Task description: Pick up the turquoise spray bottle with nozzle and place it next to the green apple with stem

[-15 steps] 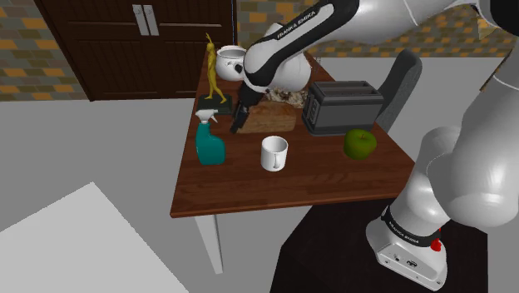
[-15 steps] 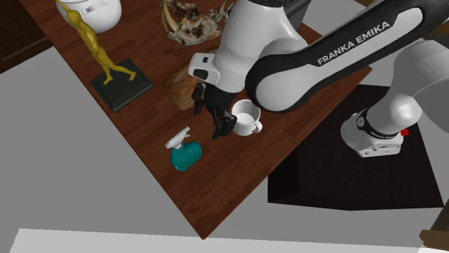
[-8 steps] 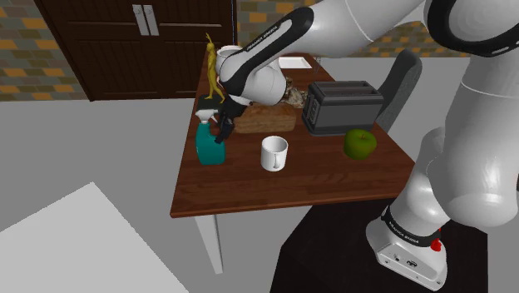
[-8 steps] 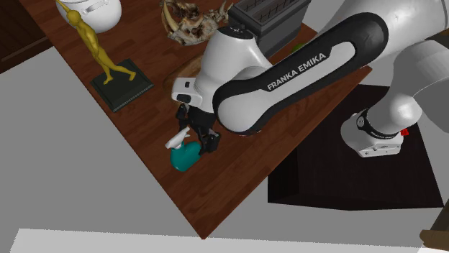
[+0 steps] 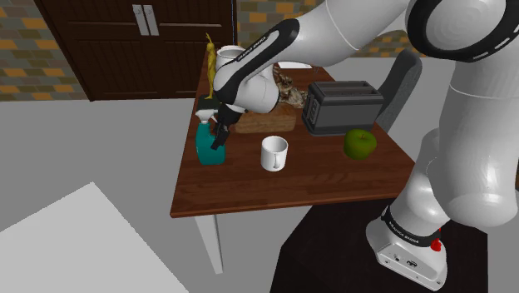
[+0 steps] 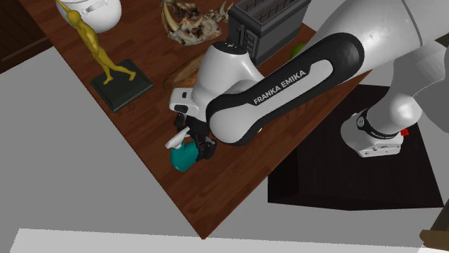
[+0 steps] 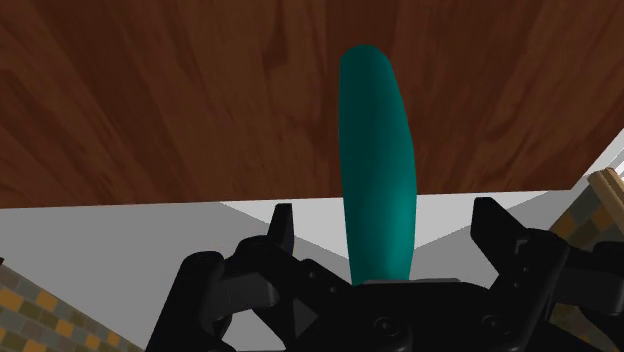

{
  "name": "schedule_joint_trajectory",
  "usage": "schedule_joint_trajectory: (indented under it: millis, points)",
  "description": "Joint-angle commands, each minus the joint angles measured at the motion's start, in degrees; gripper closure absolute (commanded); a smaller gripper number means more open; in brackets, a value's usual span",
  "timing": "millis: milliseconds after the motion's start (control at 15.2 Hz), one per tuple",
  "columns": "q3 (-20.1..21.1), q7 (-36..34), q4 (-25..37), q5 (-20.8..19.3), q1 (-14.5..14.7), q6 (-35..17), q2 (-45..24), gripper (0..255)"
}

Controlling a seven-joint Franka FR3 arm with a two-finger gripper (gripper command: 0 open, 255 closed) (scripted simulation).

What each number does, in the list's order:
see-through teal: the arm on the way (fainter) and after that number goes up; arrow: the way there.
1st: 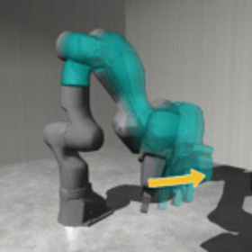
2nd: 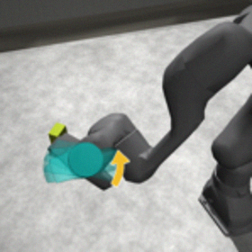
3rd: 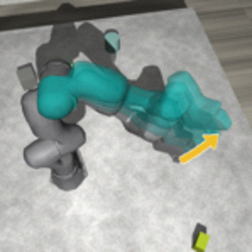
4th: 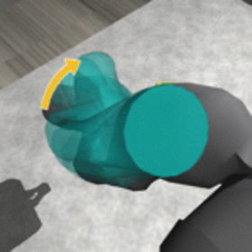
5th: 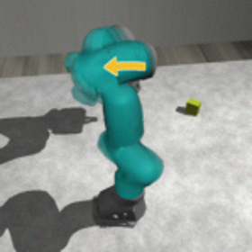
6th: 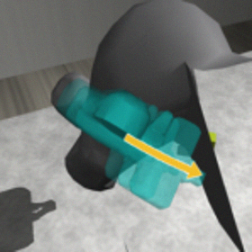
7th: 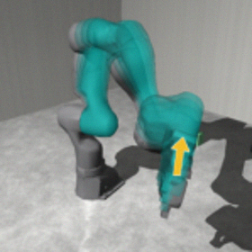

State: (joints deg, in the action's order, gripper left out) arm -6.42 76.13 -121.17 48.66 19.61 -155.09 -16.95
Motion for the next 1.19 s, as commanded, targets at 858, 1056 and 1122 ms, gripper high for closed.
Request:
schedule_joint_trajectory:
  millis: [858, 1056, 1122]
  points:
    - [0.03, 0.03, 0.04, 0.05, 0.00, -0.05, -0.07, 255]
    - [-0.88, -2.31, -0.04, -2.27, 0.58, 1.25, 1.63, 255]
    - [-1.16, -3.07, -0.04, -3.04, 0.75, 1.70, 2.18, 255]
